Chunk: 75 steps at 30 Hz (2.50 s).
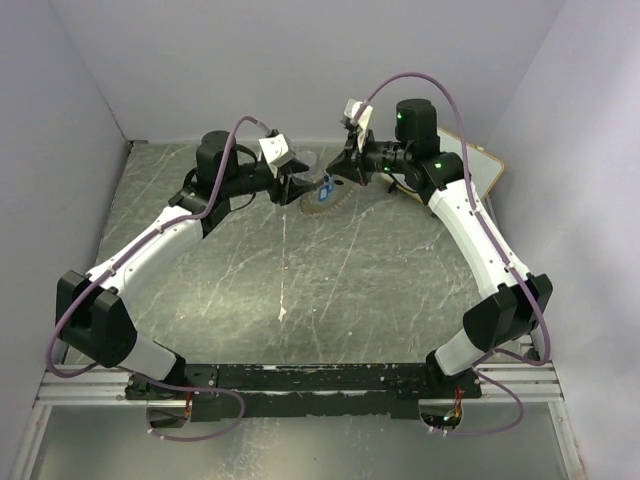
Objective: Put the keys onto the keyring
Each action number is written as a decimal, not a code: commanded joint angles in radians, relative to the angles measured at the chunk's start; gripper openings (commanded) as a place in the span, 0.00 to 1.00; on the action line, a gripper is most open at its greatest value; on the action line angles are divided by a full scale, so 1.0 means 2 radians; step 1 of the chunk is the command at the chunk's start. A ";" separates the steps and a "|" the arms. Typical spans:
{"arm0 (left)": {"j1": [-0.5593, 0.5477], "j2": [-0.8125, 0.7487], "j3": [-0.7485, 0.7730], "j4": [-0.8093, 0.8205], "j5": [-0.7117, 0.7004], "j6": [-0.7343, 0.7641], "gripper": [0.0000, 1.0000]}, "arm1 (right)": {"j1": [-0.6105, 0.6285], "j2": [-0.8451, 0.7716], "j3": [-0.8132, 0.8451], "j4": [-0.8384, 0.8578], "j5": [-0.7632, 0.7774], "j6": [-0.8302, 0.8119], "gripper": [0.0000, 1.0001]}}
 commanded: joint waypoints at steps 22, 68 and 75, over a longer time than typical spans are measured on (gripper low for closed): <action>-0.002 0.046 0.052 0.017 0.134 -0.015 0.48 | -0.003 -0.005 0.008 -0.048 -0.043 -0.055 0.00; -0.014 0.023 -0.022 0.191 0.035 -0.187 0.07 | -0.005 -0.030 -0.039 0.023 -0.022 0.010 0.00; -0.012 -0.001 -0.090 0.327 -0.044 -0.298 0.07 | -0.018 -0.069 -0.106 0.153 -0.010 0.089 0.16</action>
